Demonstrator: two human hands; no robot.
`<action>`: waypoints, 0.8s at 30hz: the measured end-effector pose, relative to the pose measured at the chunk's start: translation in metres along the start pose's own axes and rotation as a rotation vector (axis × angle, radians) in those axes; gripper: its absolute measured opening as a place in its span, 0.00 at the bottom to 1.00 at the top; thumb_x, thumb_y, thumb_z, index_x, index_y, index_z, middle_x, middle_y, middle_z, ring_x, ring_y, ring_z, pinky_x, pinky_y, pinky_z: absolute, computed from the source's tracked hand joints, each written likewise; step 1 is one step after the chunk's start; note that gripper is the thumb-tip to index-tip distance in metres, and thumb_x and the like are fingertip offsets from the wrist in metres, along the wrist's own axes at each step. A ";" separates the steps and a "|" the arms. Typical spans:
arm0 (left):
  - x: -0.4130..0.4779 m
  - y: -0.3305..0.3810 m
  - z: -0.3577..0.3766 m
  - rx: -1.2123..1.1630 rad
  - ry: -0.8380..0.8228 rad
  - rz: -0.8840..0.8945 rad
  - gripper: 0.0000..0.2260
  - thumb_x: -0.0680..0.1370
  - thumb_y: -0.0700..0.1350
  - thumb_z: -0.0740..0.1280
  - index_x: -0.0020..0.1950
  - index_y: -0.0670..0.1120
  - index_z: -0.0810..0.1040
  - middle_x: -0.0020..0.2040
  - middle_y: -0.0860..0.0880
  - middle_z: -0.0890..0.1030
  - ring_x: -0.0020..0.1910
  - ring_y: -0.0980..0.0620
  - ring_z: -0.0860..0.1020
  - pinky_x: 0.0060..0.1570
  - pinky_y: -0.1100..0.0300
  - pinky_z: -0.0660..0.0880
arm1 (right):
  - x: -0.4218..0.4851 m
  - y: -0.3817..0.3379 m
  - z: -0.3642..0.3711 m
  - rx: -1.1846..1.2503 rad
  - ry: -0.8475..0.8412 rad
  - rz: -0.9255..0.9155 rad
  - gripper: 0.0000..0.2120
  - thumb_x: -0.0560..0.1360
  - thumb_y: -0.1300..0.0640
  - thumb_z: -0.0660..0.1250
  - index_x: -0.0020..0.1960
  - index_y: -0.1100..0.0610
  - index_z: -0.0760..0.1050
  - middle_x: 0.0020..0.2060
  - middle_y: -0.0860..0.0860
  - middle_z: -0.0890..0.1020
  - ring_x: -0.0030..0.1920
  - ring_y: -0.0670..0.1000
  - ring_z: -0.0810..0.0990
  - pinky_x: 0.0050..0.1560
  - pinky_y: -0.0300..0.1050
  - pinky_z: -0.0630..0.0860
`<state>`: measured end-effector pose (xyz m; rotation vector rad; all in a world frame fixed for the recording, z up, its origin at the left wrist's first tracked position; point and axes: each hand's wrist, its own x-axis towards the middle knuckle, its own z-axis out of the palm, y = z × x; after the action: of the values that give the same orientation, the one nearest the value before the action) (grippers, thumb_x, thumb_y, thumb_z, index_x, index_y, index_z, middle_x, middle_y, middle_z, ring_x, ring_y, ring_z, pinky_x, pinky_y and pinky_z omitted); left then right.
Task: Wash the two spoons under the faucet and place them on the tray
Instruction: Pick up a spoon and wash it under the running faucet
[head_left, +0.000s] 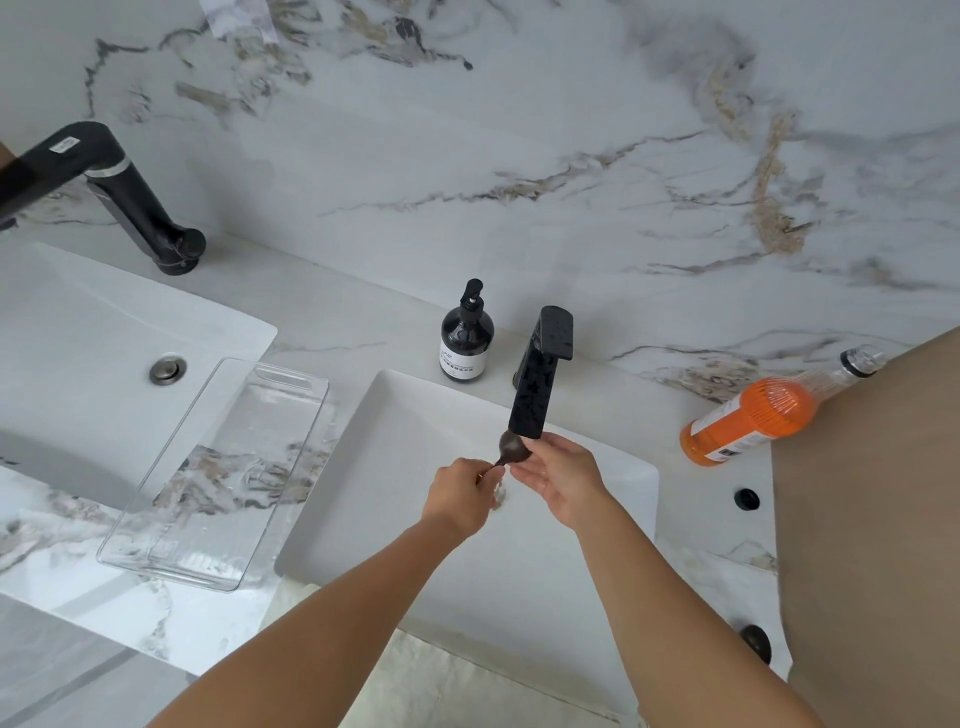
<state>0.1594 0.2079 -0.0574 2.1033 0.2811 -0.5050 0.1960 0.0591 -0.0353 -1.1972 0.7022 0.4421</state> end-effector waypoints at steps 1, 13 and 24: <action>0.000 0.001 0.001 -0.082 -0.032 -0.025 0.17 0.83 0.51 0.60 0.47 0.43 0.84 0.30 0.53 0.81 0.24 0.60 0.73 0.32 0.61 0.71 | 0.000 0.000 0.000 0.016 -0.006 0.012 0.11 0.71 0.59 0.76 0.51 0.62 0.82 0.42 0.58 0.87 0.43 0.56 0.87 0.43 0.45 0.83; 0.000 0.005 -0.014 -0.688 -0.437 -0.222 0.17 0.84 0.51 0.59 0.47 0.40 0.80 0.39 0.46 0.82 0.31 0.50 0.75 0.32 0.62 0.75 | -0.006 -0.004 0.003 0.106 -0.140 0.000 0.12 0.79 0.66 0.66 0.61 0.65 0.78 0.48 0.60 0.86 0.48 0.57 0.86 0.48 0.46 0.82; -0.012 -0.007 -0.016 -0.765 -0.461 -0.191 0.09 0.83 0.45 0.63 0.53 0.41 0.79 0.42 0.46 0.83 0.34 0.50 0.82 0.34 0.60 0.79 | -0.022 -0.005 0.005 0.007 -0.148 0.053 0.15 0.80 0.63 0.66 0.64 0.70 0.75 0.58 0.66 0.82 0.55 0.61 0.85 0.51 0.47 0.83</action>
<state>0.1501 0.2246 -0.0495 1.1872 0.3389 -0.8235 0.1849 0.0630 -0.0158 -1.1290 0.6089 0.5662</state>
